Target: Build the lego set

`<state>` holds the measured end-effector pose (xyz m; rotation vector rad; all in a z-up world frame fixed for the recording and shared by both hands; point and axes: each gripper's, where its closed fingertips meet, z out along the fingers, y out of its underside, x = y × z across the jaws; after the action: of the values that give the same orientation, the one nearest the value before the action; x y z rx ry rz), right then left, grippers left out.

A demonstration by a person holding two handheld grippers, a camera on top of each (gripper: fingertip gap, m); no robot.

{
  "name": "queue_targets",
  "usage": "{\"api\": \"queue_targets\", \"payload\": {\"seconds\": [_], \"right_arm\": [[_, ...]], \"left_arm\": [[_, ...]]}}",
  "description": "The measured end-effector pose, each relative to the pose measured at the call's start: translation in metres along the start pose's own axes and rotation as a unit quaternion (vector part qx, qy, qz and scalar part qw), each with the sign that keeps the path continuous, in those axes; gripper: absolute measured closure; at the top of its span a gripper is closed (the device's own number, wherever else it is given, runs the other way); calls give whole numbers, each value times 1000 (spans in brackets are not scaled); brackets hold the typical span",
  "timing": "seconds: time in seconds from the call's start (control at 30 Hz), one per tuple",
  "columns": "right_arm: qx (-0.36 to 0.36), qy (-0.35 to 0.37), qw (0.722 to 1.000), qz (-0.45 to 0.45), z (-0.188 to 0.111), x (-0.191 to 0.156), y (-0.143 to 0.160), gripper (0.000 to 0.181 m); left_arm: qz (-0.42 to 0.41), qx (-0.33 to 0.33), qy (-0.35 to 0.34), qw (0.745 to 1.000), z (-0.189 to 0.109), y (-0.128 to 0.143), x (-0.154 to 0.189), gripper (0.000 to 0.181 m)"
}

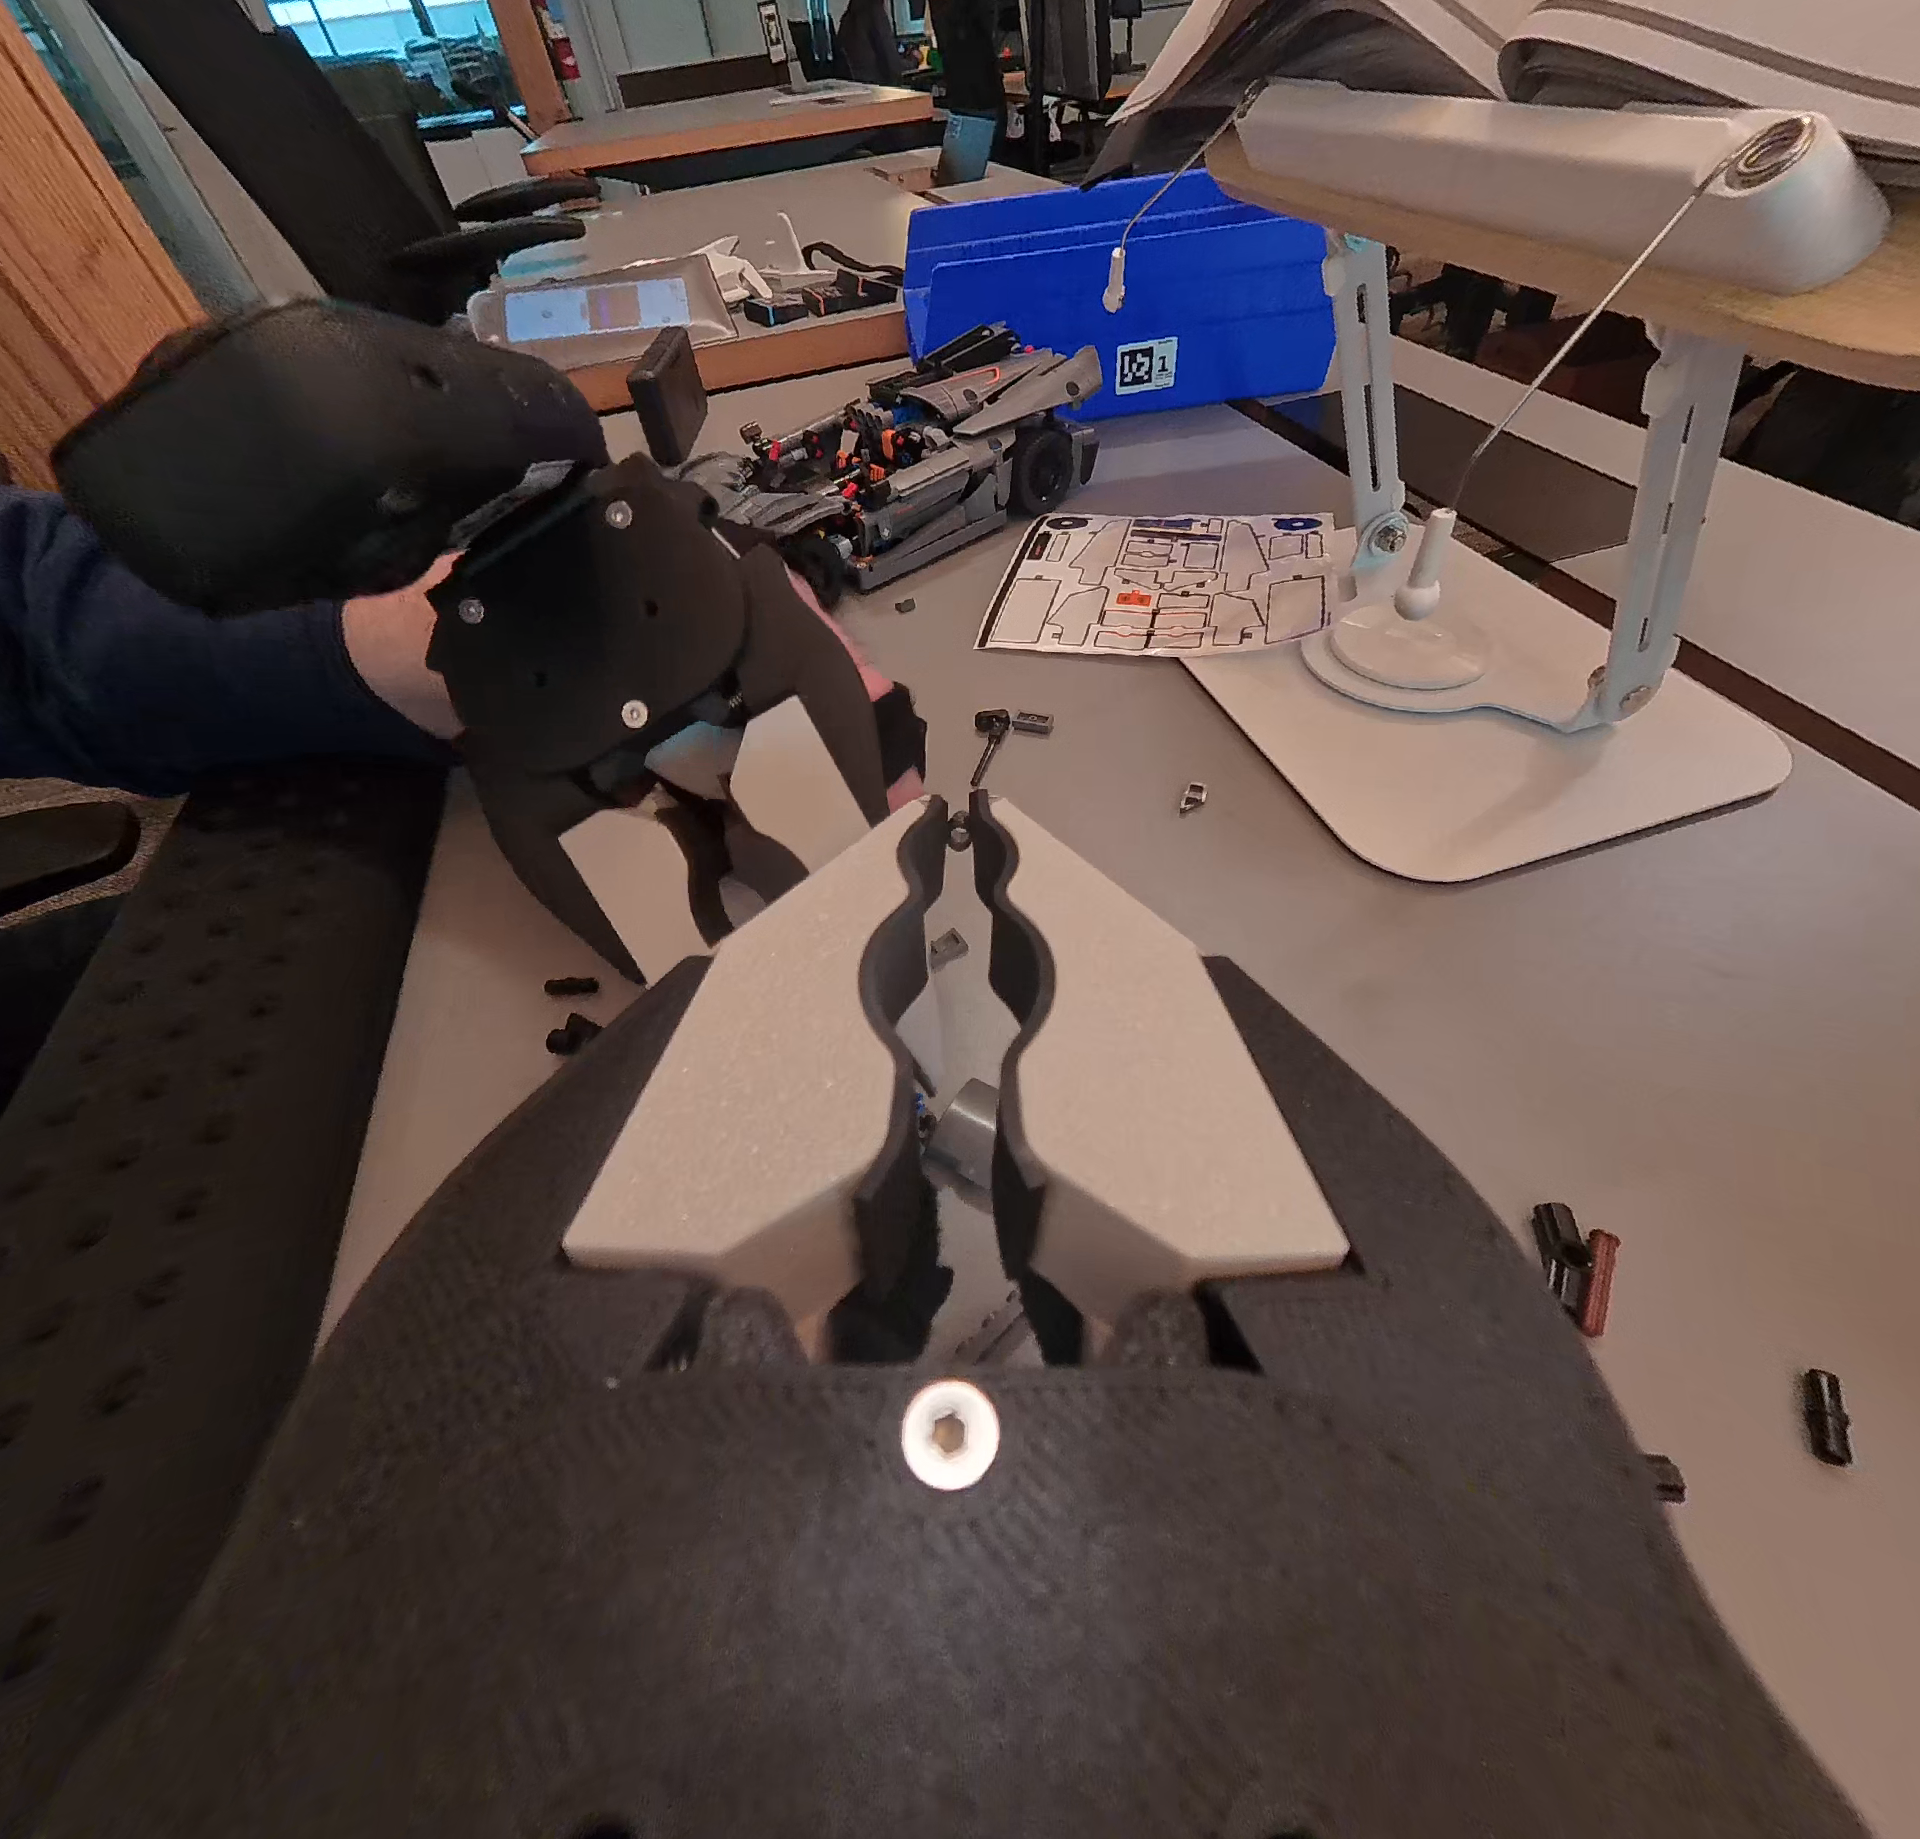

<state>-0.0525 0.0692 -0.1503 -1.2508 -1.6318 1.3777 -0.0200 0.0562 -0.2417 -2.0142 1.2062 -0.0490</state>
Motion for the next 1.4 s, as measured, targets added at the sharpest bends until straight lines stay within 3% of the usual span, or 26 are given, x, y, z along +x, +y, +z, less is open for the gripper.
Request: {"api": "queue_targets", "payload": {"seconds": [0.27, 0.57, 0.83, 1.07, 1.4], "right_arm": [[-3, 0, 1000, 0, 1, 1, 1, 179], [-6, 2, 1000, -1, 1, 3, 3, 179], [-7, 2, 1000, -4, 0, 2, 3, 179], [-7, 0, 1000, -7, 0, 1, 2, 179], [-7, 0, 1000, -9, 0, 0, 1, 179]], "left_arm": [[5, 0, 3, 1000, 0, -2, 1, 177], [-6, -7, 9, 1000, -6, 4, -2, 179], [-27, -27, 10, 999, -12, 16, -8, 179], [-71, -49, -38, 995, -17, 33, -32, 178], [-31, -37, -39, 998, -21, 27, -28, 167]]}}
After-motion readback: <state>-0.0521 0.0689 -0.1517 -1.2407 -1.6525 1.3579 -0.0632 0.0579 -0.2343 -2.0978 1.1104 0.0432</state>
